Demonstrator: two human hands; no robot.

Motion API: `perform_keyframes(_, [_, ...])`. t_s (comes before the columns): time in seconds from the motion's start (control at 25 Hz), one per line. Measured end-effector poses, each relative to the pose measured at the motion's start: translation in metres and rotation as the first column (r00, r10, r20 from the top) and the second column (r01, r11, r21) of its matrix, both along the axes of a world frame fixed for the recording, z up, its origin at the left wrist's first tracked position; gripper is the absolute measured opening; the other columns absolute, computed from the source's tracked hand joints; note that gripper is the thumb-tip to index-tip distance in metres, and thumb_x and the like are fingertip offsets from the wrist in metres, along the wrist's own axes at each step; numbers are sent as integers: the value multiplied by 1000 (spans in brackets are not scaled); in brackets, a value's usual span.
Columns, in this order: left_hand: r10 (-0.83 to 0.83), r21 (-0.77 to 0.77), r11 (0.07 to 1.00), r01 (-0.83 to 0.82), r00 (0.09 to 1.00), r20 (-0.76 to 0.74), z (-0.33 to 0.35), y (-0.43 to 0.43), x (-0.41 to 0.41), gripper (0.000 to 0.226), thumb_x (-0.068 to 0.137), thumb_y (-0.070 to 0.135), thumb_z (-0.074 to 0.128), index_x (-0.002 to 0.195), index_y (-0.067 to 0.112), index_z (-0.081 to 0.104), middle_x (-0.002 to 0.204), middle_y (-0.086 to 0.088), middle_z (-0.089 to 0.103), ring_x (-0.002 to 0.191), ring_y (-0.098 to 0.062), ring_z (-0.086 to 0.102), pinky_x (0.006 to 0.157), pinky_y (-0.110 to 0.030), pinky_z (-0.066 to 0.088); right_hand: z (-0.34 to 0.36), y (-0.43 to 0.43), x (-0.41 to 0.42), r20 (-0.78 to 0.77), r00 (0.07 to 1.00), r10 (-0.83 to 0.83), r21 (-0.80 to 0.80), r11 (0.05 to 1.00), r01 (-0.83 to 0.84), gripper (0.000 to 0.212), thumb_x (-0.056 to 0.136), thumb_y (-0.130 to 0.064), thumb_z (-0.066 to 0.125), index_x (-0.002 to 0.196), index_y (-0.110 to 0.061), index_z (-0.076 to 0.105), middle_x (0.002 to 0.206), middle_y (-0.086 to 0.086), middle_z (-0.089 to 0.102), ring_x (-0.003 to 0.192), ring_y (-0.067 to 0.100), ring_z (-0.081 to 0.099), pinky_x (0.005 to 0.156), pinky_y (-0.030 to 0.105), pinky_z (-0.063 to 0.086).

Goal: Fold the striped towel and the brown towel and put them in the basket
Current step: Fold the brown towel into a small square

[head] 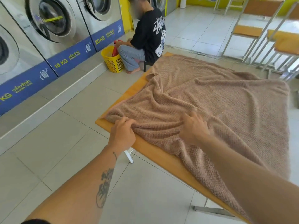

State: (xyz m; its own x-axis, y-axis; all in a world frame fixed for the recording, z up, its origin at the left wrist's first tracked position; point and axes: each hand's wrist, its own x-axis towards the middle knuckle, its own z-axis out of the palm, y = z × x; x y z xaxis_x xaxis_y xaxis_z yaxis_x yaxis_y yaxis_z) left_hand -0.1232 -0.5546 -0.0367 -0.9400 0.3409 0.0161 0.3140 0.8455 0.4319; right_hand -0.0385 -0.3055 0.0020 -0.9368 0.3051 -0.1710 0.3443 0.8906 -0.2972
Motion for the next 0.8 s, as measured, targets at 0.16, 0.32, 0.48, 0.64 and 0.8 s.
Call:
perform_keyframes(0.16, [341, 129, 930, -343, 939, 36, 18, -22, -13, 36, 92, 6, 45, 121, 22, 61, 125, -2, 53, 114, -24, 52, 89, -39, 48, 5, -19, -40, 117, 985, 125, -118, 987, -111, 57, 80, -11, 51, 137, -19, 47, 138, 8, 41, 123, 31, 43, 98, 48, 47])
perform_keyframes(0.32, [525, 156, 809, -567, 815, 245, 12, -49, -35, 40, 95, 10, 41, 132, 20, 51, 100, -2, 58, 91, -28, 62, 68, -35, 50, 2, -29, -101, 117, 973, 197, -95, 978, -187, 48, 88, -21, 49, 135, -17, 45, 130, 10, 45, 120, 33, 45, 89, 47, 48])
perform_keyframes(0.48, [518, 184, 742, -645, 726, 452, -4, -55, -67, 37, 95, 19, 52, 132, 25, 53, 105, -3, 67, 83, -21, 69, 69, -35, 57, -15, -38, -153, 60, 976, 211, -115, 972, -203, 33, 86, -21, 55, 113, -14, 37, 120, 12, 49, 116, 37, 48, 82, 47, 50])
perform_keyframes(0.64, [641, 133, 678, -723, 669, 375, -9, -49, -90, 9, 94, 24, 56, 94, 24, 65, 87, -2, 71, 78, -21, 70, 77, -41, 60, -21, -28, -181, -87, 970, 227, -89, 968, -234, 17, 85, -9, 47, 97, -16, 38, 85, 4, 54, 80, 31, 58, 55, 35, 38])
perform_keyframes(0.8, [764, 124, 604, -787, 617, 191, -1, -44, -117, 9, 98, 17, 52, 96, 15, 60, 101, -8, 64, 84, -25, 54, 71, -35, 44, -19, -13, -183, -206, 936, 286, -161, 933, -321, 9, 91, -16, 46, 90, -15, 54, 89, 2, 57, 81, 28, 58, 63, 39, 48])
